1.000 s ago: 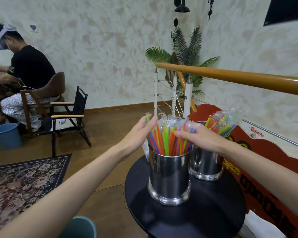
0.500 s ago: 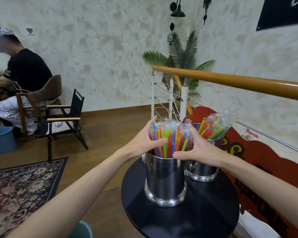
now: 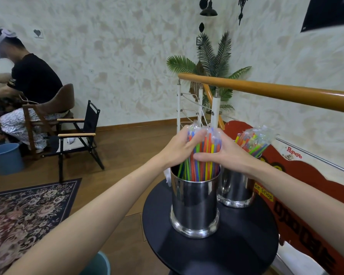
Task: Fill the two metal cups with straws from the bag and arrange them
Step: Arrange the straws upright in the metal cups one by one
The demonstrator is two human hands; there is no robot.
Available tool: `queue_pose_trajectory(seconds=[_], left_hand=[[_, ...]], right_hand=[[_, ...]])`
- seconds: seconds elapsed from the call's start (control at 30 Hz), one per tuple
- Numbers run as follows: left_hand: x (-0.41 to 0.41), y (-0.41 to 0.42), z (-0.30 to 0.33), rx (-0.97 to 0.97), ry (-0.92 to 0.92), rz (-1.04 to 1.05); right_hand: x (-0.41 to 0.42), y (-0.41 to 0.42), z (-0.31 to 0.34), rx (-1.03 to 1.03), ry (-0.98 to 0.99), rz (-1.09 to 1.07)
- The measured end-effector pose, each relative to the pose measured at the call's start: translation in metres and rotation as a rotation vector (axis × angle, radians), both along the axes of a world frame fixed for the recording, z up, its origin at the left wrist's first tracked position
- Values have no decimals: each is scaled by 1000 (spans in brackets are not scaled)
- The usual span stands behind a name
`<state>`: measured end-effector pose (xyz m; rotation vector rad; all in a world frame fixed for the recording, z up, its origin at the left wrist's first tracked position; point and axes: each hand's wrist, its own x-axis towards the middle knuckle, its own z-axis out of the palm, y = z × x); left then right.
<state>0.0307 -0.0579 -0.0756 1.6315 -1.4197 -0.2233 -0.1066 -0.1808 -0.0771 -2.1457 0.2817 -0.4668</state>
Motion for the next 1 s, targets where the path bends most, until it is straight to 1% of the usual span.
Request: queue_pose_trajectory(seconds=[0.1,0.17,0.23,0.3,0.43,0.5,0.57,0.73,0.83,0.9,1.0], left_hand=[[9,-2,-1,16,69,72],[8,1,-6,77,79,32],[0,9,-7,158,68,-32],[-1,14,-11,198,70,-64],[17,28,-17,253,263,37],[24,38,-19,283,322,20],[24,48,-20,308,371,-23],[21,72,-34,358,331,-16],[19,78,-52,351,244,-81],[18,80,-57,325,202,-51],[25,82,-58,276,227,8]], right_hand=[[4,-2,5,-24,-30,-46],[6,-2,2,-47,13,-55],[6,3,-2,-56,75,-7],[6,6,-4,-46,126,14],[-1,6,-1,-51,212,-15],[-9,3,-1,-9,276,0],[-20,5,0,46,298,40],[-33,6,-13,57,267,114],[-33,8,-26,-17,247,102],[-32,12,-29,-43,237,72],[-25,14,-32,-72,254,50]])
